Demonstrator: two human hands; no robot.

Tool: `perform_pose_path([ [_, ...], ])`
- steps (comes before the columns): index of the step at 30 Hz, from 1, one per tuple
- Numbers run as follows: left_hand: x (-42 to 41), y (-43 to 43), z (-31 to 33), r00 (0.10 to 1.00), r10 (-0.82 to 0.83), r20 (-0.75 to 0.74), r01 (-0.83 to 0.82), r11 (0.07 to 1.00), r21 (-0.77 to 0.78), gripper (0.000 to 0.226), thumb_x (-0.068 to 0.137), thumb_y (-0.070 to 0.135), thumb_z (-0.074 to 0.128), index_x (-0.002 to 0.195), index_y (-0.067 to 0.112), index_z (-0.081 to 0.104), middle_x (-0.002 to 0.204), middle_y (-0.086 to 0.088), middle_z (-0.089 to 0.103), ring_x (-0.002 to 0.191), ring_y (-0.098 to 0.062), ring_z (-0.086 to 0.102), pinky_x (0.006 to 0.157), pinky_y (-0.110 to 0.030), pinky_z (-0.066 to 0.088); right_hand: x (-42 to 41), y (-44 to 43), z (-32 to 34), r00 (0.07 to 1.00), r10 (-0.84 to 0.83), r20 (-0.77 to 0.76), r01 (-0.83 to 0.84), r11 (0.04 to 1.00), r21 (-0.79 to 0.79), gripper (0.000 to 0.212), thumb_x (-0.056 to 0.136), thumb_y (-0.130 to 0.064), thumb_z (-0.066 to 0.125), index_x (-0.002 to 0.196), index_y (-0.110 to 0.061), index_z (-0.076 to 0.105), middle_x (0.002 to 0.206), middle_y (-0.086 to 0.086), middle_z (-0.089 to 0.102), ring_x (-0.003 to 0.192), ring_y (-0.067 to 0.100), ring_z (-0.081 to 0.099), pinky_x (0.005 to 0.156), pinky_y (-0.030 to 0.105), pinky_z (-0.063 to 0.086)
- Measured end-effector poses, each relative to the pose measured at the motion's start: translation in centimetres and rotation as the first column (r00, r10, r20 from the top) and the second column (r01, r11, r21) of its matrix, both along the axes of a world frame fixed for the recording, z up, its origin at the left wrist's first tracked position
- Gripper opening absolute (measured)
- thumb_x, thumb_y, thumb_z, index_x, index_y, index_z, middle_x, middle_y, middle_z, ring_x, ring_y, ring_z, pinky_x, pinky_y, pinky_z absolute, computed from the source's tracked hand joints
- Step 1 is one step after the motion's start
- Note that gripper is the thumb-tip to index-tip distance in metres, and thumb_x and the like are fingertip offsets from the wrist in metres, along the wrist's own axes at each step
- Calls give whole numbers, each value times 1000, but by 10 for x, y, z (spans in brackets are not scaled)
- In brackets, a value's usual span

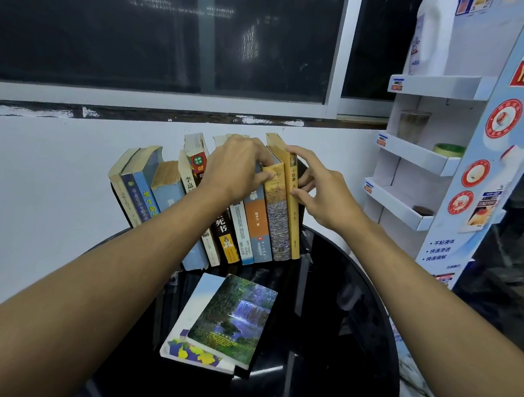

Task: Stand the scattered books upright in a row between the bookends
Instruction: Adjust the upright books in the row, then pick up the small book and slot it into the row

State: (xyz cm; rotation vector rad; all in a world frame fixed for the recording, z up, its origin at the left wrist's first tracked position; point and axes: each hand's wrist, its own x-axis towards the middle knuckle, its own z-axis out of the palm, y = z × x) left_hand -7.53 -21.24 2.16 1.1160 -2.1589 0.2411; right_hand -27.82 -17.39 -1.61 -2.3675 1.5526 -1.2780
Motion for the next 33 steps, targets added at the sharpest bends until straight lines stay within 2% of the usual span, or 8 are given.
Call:
perform_pose_path([
  [7,-2,3,1,1000,-7,7,7,1000,-1,19,89,40,73,106,33,77,116,12,69,117,-18,54,85,-44,52,3,-1,4,1000,15,19,-16,1000,21,78,92,-1,69,150,-40,36,85,3,62,79,1,62,68,5,46],
  [13,-5,9,3,1000,-16,8,16,1000,25,18,90,37,73,106,31,78,116,10,70,116,-19,55,88,-46,53,5,5,2,1000,-17,25,16,999,33,76,94,-2,67,152,-39,34,84,-4,57,76,-10,58,66,2,43],
  [18,-2,24,6,992,-19,123,16,999,31,34,94,35,68,125,22,69,136,6,60,128,-20,50,100,-41,44,8,17,5,999,-37,12,36,995,95,81,95,-6,67,156,-40,26,89,-11,57,79,-4,61,66,3,44],
  [21,6,37,4,992,-52,114,46,998,53,44,93,34,68,134,21,63,146,4,53,133,-19,48,109,-43,42,13,32,7,1000,-8,-17,10,991,137,89,95,-17,70,158,-46,14,101,-14,57,91,2,60,78,12,48],
  [23,15,47,0,995,-88,46,85,995,61,43,93,32,68,135,23,62,147,4,51,134,-19,48,109,-44,43,14,44,1,997,-64,-49,69,990,122,91,94,-28,71,156,-51,9,118,-5,56,107,15,58,91,35,52],
  [26,32,67,-10,990,-131,-44,134,988,74,44,95,30,66,138,25,59,146,5,49,134,-16,47,109,-40,43,16,65,-13,983,-174,-57,180,977,118,77,94,-42,67,154,-47,20,135,-5,47,118,18,54,94,48,54],
  [30,54,97,-34,988,-148,-49,155,967,201,44,97,33,63,140,27,56,144,7,48,134,-11,44,111,-28,32,25,99,-36,981,-186,-50,192,965,178,62,93,-50,65,148,-37,39,129,-10,50,120,11,53,97,44,51],
  [33,72,115,-59,989,-144,11,130,922,365,47,97,39,63,142,32,52,145,8,47,135,-12,44,114,-33,35,35,121,-55,984,-163,-72,177,938,299,61,91,-57,64,145,-37,42,122,-12,53,120,10,51,101,39,48],
])
